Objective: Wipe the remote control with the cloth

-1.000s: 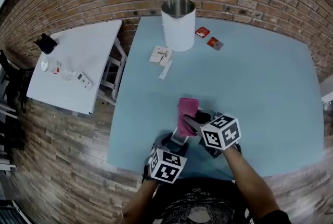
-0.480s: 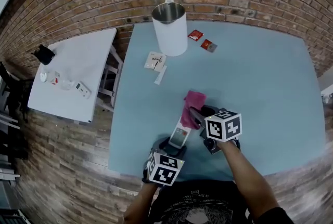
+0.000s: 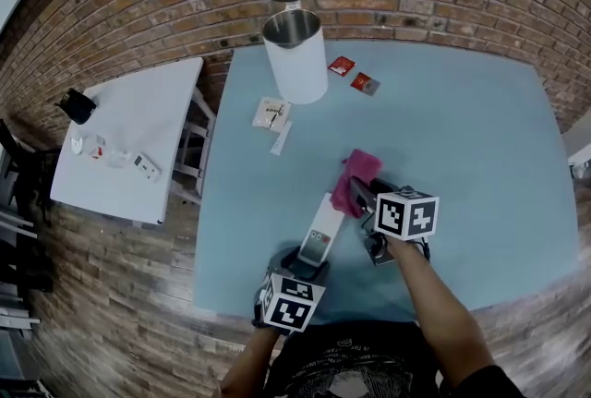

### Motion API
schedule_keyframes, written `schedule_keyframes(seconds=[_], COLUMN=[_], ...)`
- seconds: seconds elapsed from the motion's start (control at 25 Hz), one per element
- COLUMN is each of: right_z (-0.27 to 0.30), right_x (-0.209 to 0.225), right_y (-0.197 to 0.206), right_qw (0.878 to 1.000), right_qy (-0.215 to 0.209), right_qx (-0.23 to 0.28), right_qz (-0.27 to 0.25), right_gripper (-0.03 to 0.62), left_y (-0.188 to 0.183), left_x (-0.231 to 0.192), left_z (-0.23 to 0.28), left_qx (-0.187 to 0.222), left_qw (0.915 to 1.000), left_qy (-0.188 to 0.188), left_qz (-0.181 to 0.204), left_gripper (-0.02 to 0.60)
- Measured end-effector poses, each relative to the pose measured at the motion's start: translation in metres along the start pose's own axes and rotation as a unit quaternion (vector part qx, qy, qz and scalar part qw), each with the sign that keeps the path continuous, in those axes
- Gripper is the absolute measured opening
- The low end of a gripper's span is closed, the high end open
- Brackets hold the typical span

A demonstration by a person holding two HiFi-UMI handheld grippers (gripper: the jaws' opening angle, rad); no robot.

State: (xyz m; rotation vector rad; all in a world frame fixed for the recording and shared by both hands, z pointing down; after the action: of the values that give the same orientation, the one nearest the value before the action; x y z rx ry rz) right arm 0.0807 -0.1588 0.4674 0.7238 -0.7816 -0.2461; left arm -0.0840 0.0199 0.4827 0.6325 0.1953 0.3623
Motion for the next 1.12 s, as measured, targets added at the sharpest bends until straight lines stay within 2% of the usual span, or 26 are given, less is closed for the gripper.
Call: schedule_keyframes(seconds=[0.2, 0.36, 0.6, 0.84, 1.12], right_z=[-0.022, -0.033, -0.030, -0.035, -0.043], right_x=[0.009, 0.014, 0.002, -0.009, -0.025], right_y=[-0.008, -0.002, 0.017, 0.031, 0.052], right_qw=[0.998, 0.997, 0.998, 0.998, 0.998], right_qy=[0.039, 0.064, 0.039, 0.031, 0.026], right_qx=[0.046, 0.050, 0.042, 0.044, 0.044], right_qz=[0.004, -0.011, -0.006, 0.019, 0.033], right_gripper=[0.067, 0.067, 0.067, 0.067, 0.067], left_y=[0.001, 0.001, 0.002, -0.001, 0.001], left_x=[-0.001, -0.001, 0.000, -0.001, -0.001], left_z=[0.000, 0.001, 0.000, 0.001, 0.001], left_qx=[0.003, 0.007, 0.010, 0.021, 0.016], left_qw=[1.0000, 1.0000, 1.0000, 0.9998, 0.9999], left_qy=[-0.001, -0.002, 0.000, -0.001, -0.001], left_qz=[0.000, 0.002, 0.002, 0.007, 0.005], left_gripper=[0.284, 0.284, 0.284, 0.284, 0.284])
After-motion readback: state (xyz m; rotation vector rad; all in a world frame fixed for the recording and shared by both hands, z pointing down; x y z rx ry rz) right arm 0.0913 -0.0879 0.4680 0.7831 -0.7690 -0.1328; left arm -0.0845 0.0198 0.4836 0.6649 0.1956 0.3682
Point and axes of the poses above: the fingertips, and each gripper's own axes: z forward along the fingers, x to its right, y out of its underside, the point moved 10 cm from there along -z, backward along the fingers, and after that the axes turned 2 degrees about z, right-handed, at the moved point
